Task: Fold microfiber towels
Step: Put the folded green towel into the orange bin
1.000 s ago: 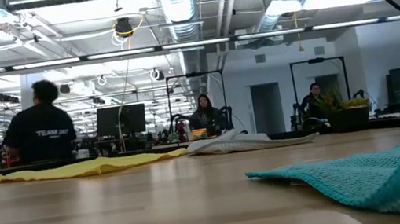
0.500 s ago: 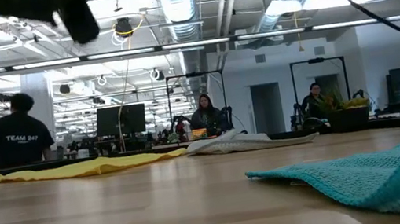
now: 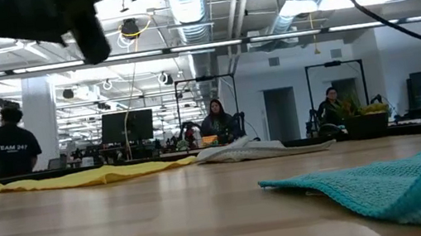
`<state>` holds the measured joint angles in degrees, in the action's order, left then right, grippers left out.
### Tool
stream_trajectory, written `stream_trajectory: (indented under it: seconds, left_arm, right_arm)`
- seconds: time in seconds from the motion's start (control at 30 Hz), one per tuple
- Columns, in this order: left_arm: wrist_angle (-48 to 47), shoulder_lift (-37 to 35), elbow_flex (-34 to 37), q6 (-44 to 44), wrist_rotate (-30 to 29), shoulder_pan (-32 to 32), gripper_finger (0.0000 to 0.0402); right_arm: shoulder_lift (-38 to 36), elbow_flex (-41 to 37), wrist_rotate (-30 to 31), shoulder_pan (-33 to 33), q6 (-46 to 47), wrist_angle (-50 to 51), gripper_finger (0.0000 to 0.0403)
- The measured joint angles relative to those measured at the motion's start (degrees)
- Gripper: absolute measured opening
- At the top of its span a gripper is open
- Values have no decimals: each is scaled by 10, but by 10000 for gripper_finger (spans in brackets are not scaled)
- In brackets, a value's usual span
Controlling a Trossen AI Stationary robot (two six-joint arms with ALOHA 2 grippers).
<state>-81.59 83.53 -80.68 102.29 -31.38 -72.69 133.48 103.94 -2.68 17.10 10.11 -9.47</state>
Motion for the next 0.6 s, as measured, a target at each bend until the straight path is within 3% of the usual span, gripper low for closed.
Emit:
stream_trajectory:
  seconds: [0.2,0.43,0.6]
  left_arm:
    - [0,0,0,0,0,0,124]
    - [0,0,0,0,-2,0,124]
    - [0,0,0,0,-2,0,124]
  right_arm:
    - [36,2,-2,1,18,-72,193]
    - [62,16,-6,1,37,-80,193]
    - [75,20,-46,0,41,-96,193]
